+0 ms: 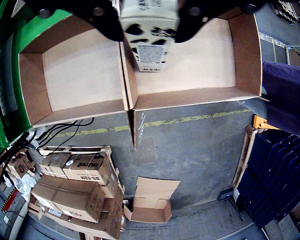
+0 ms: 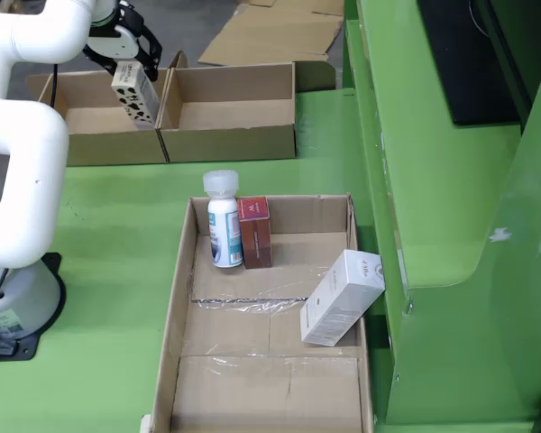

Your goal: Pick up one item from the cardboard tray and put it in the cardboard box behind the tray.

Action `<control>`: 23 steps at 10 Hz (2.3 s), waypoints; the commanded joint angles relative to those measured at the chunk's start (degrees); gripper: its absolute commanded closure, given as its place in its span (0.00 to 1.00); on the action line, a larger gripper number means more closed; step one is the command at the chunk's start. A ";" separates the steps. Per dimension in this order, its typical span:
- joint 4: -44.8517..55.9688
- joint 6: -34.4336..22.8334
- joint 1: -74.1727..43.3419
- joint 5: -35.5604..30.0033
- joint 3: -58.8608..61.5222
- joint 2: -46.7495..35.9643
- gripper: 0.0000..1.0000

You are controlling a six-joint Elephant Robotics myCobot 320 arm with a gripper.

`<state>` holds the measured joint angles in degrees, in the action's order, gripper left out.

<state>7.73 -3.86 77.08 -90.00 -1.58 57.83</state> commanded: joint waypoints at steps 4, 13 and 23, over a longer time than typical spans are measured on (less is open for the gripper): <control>-0.86 0.02 0.28 -0.02 1.58 -1.50 0.00; -0.86 0.02 0.28 -0.02 1.58 -1.50 0.00; 12.45 4.74 -3.16 1.47 1.58 -17.05 0.00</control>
<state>15.11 -0.96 73.82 -91.14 -1.49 50.36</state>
